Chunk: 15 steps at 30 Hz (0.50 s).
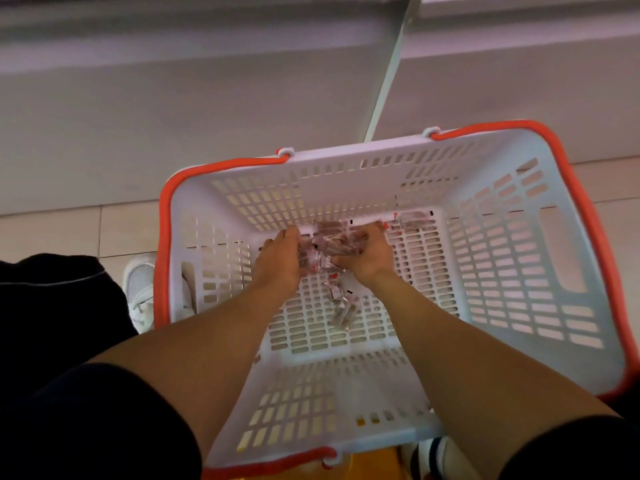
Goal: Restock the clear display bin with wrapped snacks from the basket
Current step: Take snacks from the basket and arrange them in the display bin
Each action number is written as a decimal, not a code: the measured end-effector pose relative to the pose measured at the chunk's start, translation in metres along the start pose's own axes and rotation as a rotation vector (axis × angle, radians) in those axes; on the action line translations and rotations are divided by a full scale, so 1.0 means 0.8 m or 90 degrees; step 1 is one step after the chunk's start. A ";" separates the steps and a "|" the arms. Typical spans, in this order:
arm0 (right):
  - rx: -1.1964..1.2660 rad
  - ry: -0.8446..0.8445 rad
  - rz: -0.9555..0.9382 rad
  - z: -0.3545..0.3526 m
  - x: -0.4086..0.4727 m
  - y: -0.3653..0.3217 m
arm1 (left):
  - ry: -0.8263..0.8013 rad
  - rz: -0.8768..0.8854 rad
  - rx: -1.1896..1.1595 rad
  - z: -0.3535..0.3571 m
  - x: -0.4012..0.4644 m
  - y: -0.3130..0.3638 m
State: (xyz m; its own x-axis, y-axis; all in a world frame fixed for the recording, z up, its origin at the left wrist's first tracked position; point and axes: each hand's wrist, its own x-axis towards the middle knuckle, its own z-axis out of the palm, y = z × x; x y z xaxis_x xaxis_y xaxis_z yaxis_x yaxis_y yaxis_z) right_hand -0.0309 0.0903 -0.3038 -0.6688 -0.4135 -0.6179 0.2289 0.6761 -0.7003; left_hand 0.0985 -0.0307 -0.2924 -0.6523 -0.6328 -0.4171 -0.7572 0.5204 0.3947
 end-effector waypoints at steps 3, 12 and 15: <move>0.022 -0.007 0.063 -0.005 -0.004 0.011 | -0.068 -0.020 -0.015 -0.007 0.003 0.001; 0.280 -0.050 0.269 -0.063 -0.020 0.013 | -0.170 -0.065 -0.157 -0.012 -0.002 0.003; 0.375 -0.050 0.278 -0.072 -0.026 0.014 | -0.194 -0.230 -0.363 -0.010 -0.014 0.000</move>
State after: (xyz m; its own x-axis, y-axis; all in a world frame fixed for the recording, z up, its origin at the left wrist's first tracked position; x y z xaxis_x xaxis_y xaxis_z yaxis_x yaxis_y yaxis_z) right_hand -0.0552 0.1412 -0.2781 -0.3826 -0.2388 -0.8925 0.8197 0.3579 -0.4472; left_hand 0.1060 -0.0285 -0.2813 -0.4089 -0.4776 -0.7776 -0.8460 -0.1210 0.5192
